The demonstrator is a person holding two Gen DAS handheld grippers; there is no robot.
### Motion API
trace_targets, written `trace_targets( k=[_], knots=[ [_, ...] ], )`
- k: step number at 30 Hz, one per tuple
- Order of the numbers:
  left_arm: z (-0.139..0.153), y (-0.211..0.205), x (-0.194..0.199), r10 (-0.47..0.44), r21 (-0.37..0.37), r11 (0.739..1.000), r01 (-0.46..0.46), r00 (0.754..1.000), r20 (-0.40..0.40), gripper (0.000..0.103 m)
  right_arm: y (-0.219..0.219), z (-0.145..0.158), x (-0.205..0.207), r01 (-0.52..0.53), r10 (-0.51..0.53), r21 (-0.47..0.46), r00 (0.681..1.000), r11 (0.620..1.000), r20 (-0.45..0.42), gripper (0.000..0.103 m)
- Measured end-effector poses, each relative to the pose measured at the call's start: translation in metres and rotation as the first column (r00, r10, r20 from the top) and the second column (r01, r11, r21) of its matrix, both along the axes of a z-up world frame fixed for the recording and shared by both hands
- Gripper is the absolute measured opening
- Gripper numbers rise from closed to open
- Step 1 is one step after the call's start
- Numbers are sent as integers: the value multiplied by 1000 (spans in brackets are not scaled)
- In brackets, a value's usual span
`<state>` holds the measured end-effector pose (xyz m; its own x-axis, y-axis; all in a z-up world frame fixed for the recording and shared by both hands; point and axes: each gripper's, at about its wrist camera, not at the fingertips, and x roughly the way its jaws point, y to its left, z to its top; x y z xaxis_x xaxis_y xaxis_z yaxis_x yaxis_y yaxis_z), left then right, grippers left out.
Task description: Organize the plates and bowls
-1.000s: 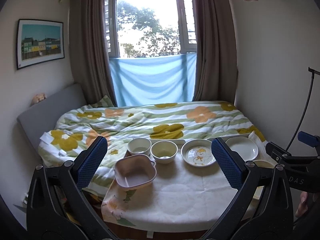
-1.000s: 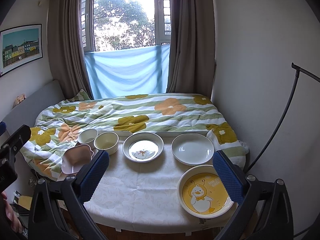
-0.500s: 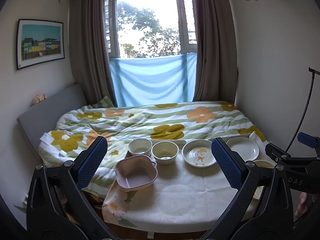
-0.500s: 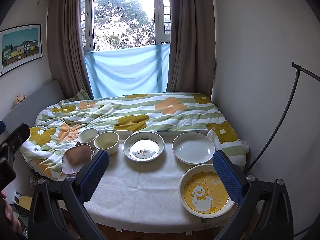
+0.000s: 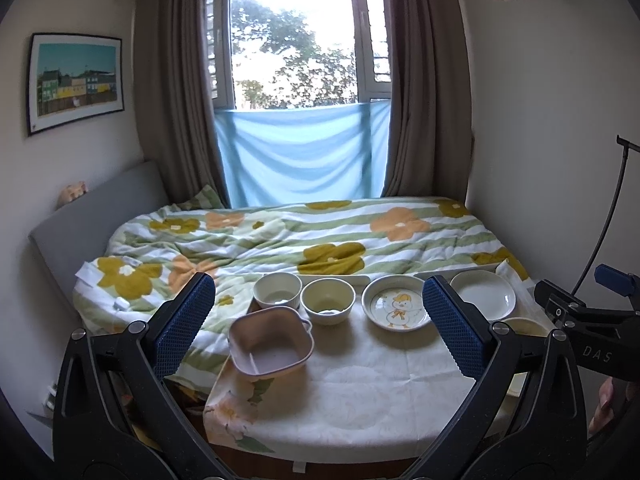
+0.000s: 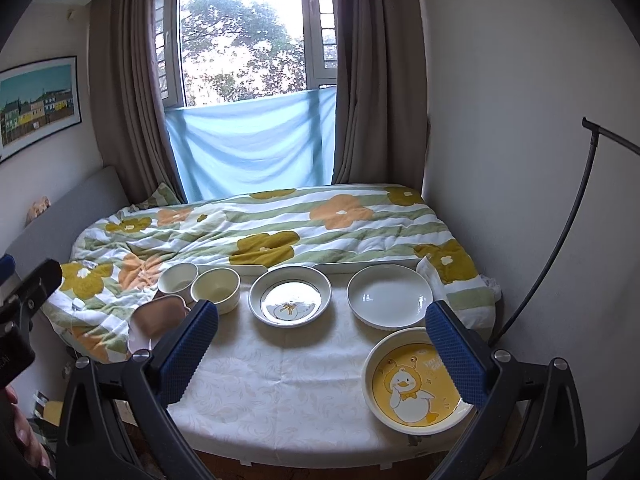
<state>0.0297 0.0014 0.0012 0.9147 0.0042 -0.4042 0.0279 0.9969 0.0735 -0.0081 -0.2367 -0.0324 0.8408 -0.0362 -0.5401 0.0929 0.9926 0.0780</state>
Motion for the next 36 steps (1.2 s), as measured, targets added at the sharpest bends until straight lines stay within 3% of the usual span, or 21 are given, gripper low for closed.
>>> trace_targets(
  k=[5,12,14,20,22,25,27,29,31,36],
  knots=[
    [-8,-10,25,-112,-14,994,111,991,-72,103,-10,-14,-2,73,-73,3,996,997,-55,103],
    [-60,-62,66,-334,-56,942,330,918,-212,103,-65,-58,-13,212,-203,30,960,977,-193,103],
    [-80,-85,77,-396,-72,917,392,879,-265,103,-86,-78,-18,241,-220,67,948,968,-229,103],
    [-153,-160,118,-545,-140,828,544,720,-429,103,-143,-130,-16,261,-191,201,931,944,-311,102],
    [-176,-182,131,-572,-164,804,572,666,-479,103,-158,-149,-12,250,-168,229,930,941,-326,95],
    [-211,-208,146,-610,-214,766,607,578,-542,101,-184,-179,-6,247,-129,308,925,919,-357,74],
    [-235,-219,158,-621,-233,746,624,524,-583,97,-202,-200,-2,265,-116,363,916,893,-383,66],
    [-255,-233,166,-625,-242,729,641,477,-618,84,-214,-217,1,283,-110,396,907,873,-407,59],
    [-272,-244,173,-629,-256,713,653,434,-645,78,-223,-229,5,289,-99,423,903,859,-418,52],
    [-300,-262,185,-631,-267,687,676,373,-680,56,-234,-241,15,287,-85,442,903,850,-422,33]
  ],
)
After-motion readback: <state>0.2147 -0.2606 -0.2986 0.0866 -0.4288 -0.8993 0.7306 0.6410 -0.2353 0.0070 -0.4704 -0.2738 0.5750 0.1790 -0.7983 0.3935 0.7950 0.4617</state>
